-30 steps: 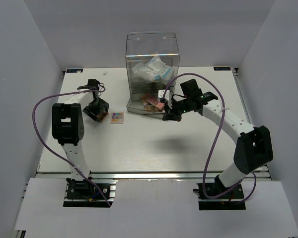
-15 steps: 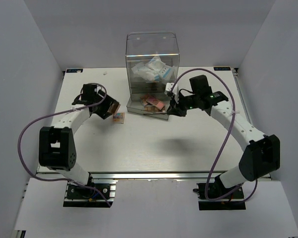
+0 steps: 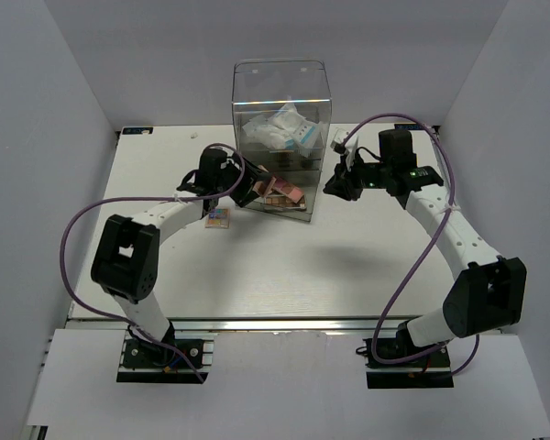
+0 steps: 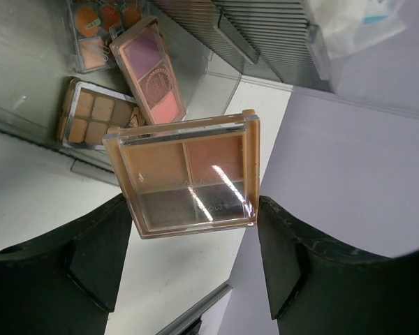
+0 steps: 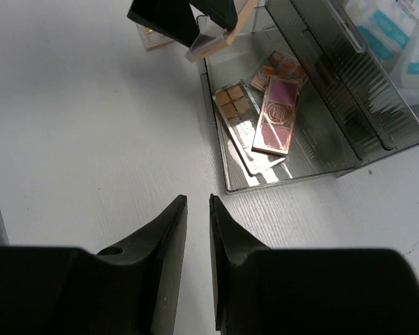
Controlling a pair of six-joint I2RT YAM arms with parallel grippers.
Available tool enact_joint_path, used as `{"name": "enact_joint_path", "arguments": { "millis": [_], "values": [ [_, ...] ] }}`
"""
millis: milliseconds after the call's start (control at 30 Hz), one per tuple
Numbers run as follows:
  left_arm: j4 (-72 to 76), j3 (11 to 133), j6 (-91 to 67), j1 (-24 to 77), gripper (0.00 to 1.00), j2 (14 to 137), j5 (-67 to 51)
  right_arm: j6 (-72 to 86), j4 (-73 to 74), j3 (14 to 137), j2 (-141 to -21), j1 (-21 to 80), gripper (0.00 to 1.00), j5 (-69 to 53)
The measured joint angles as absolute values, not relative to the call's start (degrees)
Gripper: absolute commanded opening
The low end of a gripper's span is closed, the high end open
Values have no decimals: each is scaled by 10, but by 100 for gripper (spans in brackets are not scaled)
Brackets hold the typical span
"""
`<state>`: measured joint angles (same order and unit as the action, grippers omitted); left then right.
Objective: Organize the makeup
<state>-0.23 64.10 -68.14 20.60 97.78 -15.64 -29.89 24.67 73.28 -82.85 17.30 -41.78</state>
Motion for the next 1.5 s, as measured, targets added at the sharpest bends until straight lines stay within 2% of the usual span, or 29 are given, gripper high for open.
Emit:
{"name": "enact_joint_path", "arguments": {
  "millis": [33,133,167,200,333,400,433,467,500,533,567,633,667,767,1033,1100,1167,1367,1500],
  "values": [
    [-1,648,-687,210,5,991,-155,-297,245,732,-828,170,26,-418],
    [4,675,-699,220,20,1023,-151,-290,238,722,-816,166,26,-418],
    [5,687,-702,222,27,1034,-149,-289,237,717,-810,166,26,-418],
    [6,699,-705,224,38,1044,-147,-288,237,713,-805,166,26,-418],
    [9,740,-712,229,62,1076,-143,-288,237,706,-797,165,28,-420],
    [12,751,-715,231,65,1087,-141,-289,236,705,-797,165,32,-420],
    [12,753,-717,231,70,1090,-141,-289,236,704,-797,165,34,-420],
    [11,753,-718,231,71,1091,-140,-290,236,703,-797,164,36,-420],
    [10,753,-718,231,77,1092,-140,-291,236,703,-797,164,41,-421],
    [8,753,-719,231,77,1092,-139,-293,236,703,-797,164,45,-422],
    [7,753,-719,231,84,1092,-139,-295,236,703,-797,164,47,-423],
    [5,753,-718,231,85,1092,-138,-300,236,703,-797,164,52,-425],
    [4,753,-717,231,97,1092,-136,-302,235,703,-797,164,53,-426],
    [-2,753,-711,231,98,1091,-130,-304,236,703,-798,164,59,-429],
    [-42,744,-684,231,98,1062,-101,-306,236,703,-802,164,61,-432],
    [-57,728,-669,231,98,1031,-81,-309,233,701,-802,164,66,-427],
    [-75,709,-649,231,98,992,-57,-310,220,687,-798,164,89,-417],
    [-138,651,-593,230,98,866,46,-308,119,569,-750,164,90,-338],
    [-176,596,-583,218,98,810,98,-300,109,561,-754,164,86,-317]
  ]
}}
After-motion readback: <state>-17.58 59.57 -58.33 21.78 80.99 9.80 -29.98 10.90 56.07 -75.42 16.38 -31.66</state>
